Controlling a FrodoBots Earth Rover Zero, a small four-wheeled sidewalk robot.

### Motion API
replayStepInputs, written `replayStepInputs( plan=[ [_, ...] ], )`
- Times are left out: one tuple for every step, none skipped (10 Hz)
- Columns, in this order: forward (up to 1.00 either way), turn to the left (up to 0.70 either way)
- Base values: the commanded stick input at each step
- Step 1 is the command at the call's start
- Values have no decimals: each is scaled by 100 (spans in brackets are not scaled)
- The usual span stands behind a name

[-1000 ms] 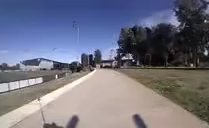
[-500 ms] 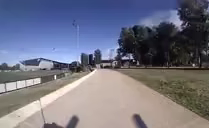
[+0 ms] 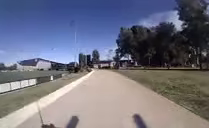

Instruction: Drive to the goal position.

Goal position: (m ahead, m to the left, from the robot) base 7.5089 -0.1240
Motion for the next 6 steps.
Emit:
replayStepInputs(
  plan=[
    [100,0],
    [100,0],
    [100,0],
    [100,0],
    [100,0],
    [100,0]
  ],
)
